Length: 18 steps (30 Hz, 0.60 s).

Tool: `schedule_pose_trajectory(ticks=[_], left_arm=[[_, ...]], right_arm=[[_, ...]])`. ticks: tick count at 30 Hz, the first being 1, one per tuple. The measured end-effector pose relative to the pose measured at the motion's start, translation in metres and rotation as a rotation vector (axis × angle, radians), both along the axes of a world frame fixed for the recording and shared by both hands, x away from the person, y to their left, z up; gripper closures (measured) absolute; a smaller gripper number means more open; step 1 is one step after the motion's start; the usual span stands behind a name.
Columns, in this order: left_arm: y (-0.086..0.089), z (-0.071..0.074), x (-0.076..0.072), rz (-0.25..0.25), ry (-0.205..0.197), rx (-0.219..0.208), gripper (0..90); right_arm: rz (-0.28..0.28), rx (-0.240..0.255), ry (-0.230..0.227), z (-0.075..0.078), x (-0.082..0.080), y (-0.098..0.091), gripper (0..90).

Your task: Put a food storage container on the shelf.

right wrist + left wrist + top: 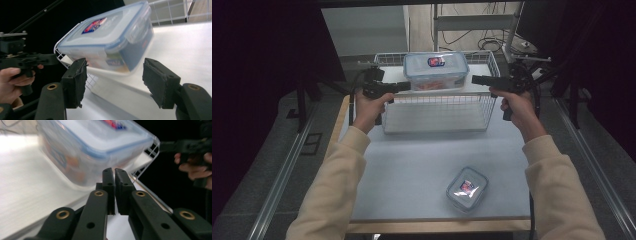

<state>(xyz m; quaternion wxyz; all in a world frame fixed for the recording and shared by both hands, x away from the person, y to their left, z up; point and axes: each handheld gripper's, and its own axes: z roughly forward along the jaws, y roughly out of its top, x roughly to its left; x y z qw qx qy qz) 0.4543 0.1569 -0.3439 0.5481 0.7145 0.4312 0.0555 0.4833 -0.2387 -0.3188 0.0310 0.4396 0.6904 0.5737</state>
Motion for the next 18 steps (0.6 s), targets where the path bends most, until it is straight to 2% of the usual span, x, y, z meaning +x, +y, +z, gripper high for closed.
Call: schedule_pose_trajectory(ticks=[2,5,9,18], left_arm=[[-0.004,-0.003,0.002,0.003,0.007,0.002,89.4],[-0.009,-0.009,0.014,0.014,0.028,0.017,89.9],[-0.010,-0.011,0.020,0.022,0.033,0.006,89.8],[-0.011,-0.011,0.023,0.021,0.041,0.008,89.8]], right_arm=[[0.003,0.002,0.005,-0.002,-0.001,-0.002,35.7],[0.013,0.021,0.002,-0.009,-0.006,-0.007,35.7],[0.028,0.027,0.004,-0.015,-0.008,-0.009,35.6],[0.042,0.033,0.008,-0.021,-0.010,-0.010,35.6]])
